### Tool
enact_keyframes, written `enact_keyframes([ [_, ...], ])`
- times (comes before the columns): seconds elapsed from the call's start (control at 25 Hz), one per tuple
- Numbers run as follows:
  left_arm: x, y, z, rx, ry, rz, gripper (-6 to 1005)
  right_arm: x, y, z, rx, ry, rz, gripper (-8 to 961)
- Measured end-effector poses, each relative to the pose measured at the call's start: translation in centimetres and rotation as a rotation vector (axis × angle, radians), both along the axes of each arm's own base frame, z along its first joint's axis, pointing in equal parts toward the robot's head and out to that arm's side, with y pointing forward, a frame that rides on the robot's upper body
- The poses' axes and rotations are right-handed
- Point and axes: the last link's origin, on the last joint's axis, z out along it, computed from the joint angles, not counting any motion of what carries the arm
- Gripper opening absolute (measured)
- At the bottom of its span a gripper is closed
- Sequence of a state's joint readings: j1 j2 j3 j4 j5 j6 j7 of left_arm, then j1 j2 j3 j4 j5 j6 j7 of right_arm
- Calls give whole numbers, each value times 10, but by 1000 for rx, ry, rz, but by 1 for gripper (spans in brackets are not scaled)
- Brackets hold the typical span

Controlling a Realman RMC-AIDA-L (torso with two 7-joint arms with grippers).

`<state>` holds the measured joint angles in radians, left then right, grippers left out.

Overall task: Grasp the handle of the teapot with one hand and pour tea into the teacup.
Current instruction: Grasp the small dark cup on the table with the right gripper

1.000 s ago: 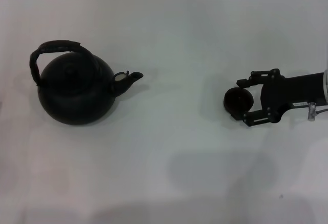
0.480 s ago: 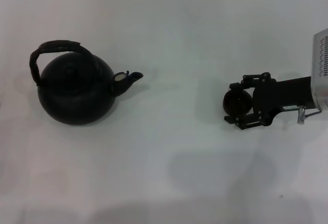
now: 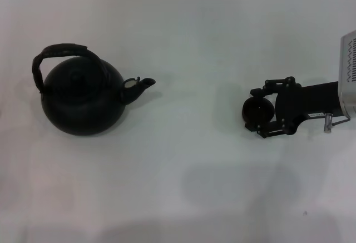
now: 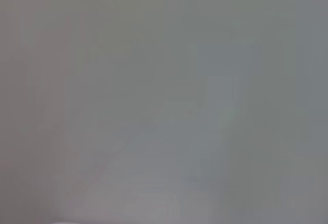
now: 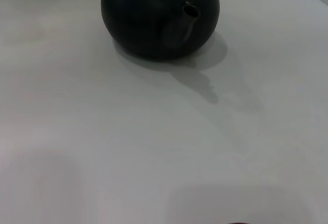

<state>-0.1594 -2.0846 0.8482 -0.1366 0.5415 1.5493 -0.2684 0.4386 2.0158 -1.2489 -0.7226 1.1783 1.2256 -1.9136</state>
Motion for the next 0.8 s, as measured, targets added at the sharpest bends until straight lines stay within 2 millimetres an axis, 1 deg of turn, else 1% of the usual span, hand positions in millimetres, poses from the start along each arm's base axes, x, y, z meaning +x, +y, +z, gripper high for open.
enact_keyframes([
  [0.12,0,1,0,0,0,-1,740,0,0,0,-1,-3,3,838],
  [0.36,1,1,0,0,0,-3,739,0,0,1,-5,-10,11,735],
  [0.48,1,1,0,-1,-1,-3,739,-1,0,3,-6,0,11,735],
  [0.68,1,1,-1,-2,-3,-3,740,-15,1,7,-20,60,2,734],
  [0.8,2,0,-1,0,-4,-7,740,-26,5,5,-32,83,1,734],
])
